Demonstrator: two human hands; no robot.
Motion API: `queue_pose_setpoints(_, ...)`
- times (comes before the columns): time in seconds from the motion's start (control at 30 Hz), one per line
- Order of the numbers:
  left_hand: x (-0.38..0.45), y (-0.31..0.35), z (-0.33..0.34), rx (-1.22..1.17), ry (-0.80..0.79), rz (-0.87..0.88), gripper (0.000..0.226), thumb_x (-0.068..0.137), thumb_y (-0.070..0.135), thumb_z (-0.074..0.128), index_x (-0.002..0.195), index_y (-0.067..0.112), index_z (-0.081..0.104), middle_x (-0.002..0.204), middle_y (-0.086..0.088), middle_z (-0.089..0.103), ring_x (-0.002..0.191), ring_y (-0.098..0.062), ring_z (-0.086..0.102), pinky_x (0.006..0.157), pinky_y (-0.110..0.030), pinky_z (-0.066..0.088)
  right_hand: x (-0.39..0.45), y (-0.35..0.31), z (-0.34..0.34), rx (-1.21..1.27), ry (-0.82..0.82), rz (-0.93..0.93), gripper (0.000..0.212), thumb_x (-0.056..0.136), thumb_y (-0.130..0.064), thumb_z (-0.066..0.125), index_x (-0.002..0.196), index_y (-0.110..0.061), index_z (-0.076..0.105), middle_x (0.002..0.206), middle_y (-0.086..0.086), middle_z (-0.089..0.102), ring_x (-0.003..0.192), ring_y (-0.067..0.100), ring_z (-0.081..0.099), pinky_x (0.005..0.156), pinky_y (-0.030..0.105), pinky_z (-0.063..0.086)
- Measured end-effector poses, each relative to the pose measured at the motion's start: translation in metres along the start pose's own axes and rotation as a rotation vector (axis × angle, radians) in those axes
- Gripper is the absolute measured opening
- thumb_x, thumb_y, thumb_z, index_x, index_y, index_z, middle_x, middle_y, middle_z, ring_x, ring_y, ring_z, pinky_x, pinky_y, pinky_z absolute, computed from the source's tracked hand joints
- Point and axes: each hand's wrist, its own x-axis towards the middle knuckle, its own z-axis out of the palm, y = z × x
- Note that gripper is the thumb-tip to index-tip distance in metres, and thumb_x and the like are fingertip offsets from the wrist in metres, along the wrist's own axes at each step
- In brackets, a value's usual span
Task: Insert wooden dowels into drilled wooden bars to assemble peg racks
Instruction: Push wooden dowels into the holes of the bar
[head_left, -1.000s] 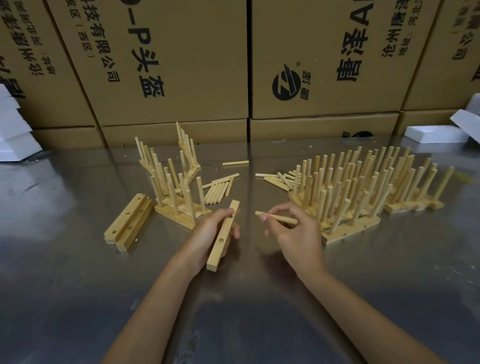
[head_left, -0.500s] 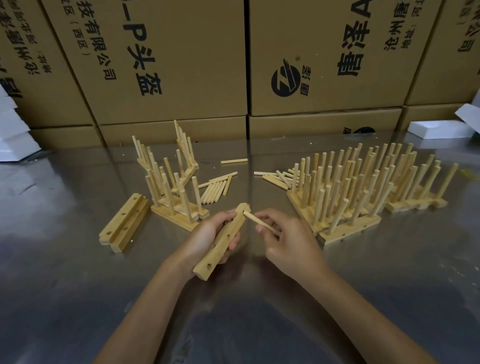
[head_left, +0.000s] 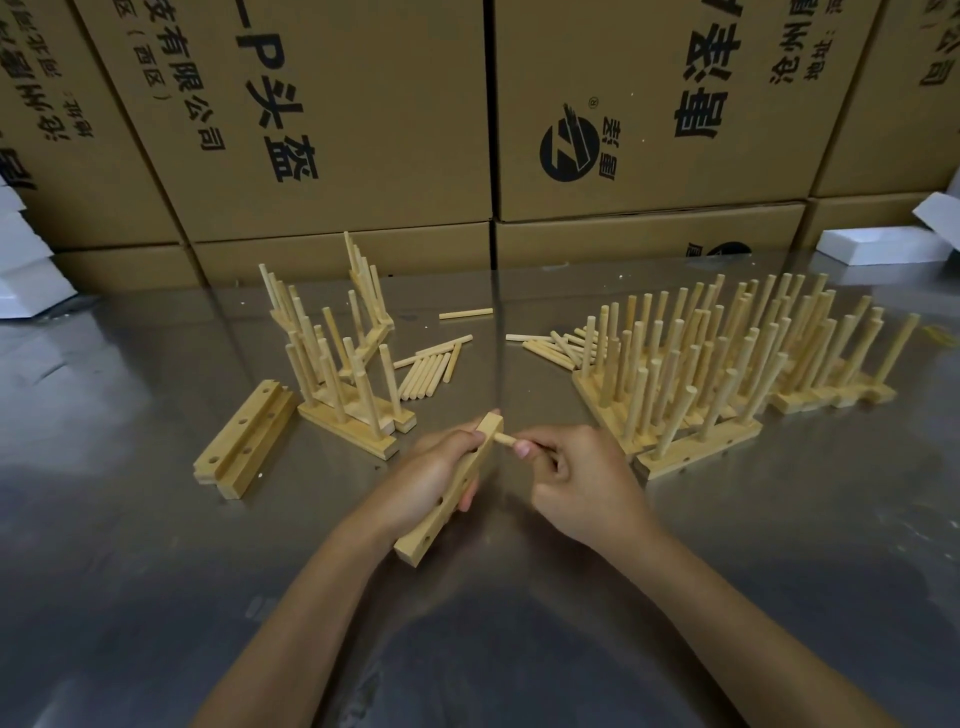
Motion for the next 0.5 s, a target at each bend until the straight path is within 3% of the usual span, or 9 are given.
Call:
queue_pose_setpoints(0.1, 0.001, -0.003, 0.000, 0.047, 0.002, 0.014, 0.040, 0.096, 0.052, 0.037, 0.132, 0.054, 0.055, 0.054, 0.002, 0.052, 0.055, -0.006, 0.053, 0.069, -0.035, 0.041, 0.001, -0.002, 0.000, 0.157, -0.029, 0.103, 0.017, 0.094, -0.018, 0.061, 0.087, -0.021, 0.076, 0.066, -0.007, 0.066, 0.067, 0.012, 0.058, 0.061, 0.033, 0.043)
queue_pose_setpoints(0.2, 0.005, -0.006, -0.002, -0.050, -0.008, 0.017, 0.038, 0.096, 0.048, 0.044, 0.131, 0.050, 0.058, 0.055, -0.001, 0.051, 0.052, -0.009, 0.051, 0.055, -0.026, 0.042, 0.006, -0.004, -0.002, 0.344, -0.073, 0.199, 0.013, 0.095, -0.020, 0.064, 0.097, -0.020, 0.076, 0.064, -0.007, 0.070, 0.059, 0.002, 0.059, 0.058, 0.020, 0.044)
queue_pose_setpoints(0.3, 0.009, -0.007, -0.005, -0.300, 0.084, -0.047, 0.027, 0.101, 0.036, 0.048, 0.116, 0.024, 0.067, 0.055, -0.006, 0.051, 0.044, -0.014, 0.045, 0.040, -0.024, 0.036, 0.012, -0.004, -0.002, 0.541, -0.079, 0.284, 0.027, 0.090, -0.024, 0.071, 0.116, -0.027, 0.064, 0.077, -0.002, 0.075, 0.055, 0.007, 0.059, 0.051, 0.025, 0.048)
queue_pose_setpoints(0.33, 0.010, -0.008, -0.007, -0.410, 0.120, -0.077, 0.027, 0.102, 0.035, 0.047, 0.106, 0.014, 0.063, 0.056, -0.007, 0.051, 0.041, -0.015, 0.043, 0.039, -0.023, 0.033, 0.014, -0.002, -0.001, 0.524, -0.062, 0.296, 0.035, 0.088, -0.025, 0.074, 0.120, -0.029, 0.060, 0.084, -0.003, 0.075, 0.064, 0.009, 0.064, 0.058, 0.030, 0.052)
queue_pose_setpoints(0.4, 0.013, -0.010, -0.012, -0.671, 0.132, -0.098, 0.025, 0.103, 0.033, 0.042, 0.096, 0.010, 0.051, 0.055, -0.007, 0.047, 0.035, -0.015, 0.036, 0.035, -0.020, 0.028, 0.020, 0.004, 0.007, 0.388, -0.037, 0.267, 0.041, 0.087, -0.019, 0.073, 0.125, -0.027, 0.057, 0.091, -0.005, 0.073, 0.084, 0.011, 0.067, 0.082, 0.037, 0.055)
queue_pose_setpoints(0.5, 0.013, -0.009, -0.019, -0.876, 0.094, -0.081, 0.029, 0.104, 0.031, 0.035, 0.111, 0.010, 0.054, 0.055, -0.004, 0.042, 0.035, -0.012, 0.032, 0.033, -0.017, 0.024, 0.044, 0.009, 0.027, 0.074, -0.082, 0.140, 0.047, 0.090, -0.004, 0.056, 0.134, -0.022, 0.055, 0.116, -0.002, 0.066, 0.115, 0.017, 0.057, 0.104, 0.031, 0.043)
